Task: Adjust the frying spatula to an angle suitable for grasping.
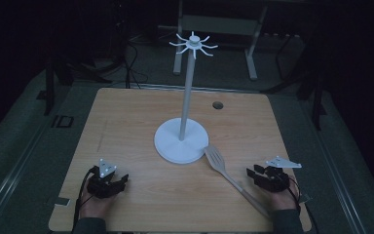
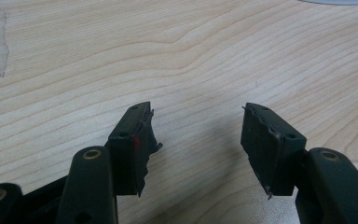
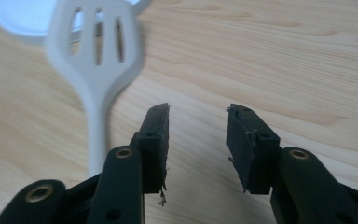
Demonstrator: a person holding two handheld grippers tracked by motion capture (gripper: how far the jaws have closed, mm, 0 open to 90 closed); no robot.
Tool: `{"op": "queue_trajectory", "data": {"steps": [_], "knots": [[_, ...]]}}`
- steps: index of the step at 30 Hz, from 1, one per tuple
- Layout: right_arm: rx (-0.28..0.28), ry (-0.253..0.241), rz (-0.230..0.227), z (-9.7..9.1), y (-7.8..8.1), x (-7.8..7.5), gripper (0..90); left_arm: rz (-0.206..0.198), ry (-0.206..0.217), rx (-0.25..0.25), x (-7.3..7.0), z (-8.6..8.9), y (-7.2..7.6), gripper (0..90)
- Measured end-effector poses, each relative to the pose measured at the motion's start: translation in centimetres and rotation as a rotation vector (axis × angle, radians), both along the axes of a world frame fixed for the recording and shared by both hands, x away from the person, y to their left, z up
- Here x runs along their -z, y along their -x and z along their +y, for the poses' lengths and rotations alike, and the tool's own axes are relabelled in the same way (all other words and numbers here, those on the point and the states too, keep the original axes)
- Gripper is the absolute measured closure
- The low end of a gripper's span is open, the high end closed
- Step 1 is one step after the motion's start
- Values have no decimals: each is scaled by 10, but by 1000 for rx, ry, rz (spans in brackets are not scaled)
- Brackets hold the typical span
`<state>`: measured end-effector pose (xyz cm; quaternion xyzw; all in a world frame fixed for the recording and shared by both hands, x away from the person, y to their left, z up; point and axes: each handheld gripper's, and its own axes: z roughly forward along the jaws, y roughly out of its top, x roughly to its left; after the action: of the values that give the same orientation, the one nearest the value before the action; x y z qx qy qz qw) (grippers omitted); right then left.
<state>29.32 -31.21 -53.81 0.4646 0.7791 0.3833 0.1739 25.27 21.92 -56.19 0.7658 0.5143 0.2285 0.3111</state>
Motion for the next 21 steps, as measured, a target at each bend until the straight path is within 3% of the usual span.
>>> {"op": "queue_trajectory", "data": {"steps": [7, 21], "knots": [[-87, 1, 24, 22, -3, 2, 610, 3, -11, 1, 1, -1, 0, 429], [-212, 64, 74, 53, -9, 9, 622, 3, -11, 1, 1, -1, 0, 427]]}}
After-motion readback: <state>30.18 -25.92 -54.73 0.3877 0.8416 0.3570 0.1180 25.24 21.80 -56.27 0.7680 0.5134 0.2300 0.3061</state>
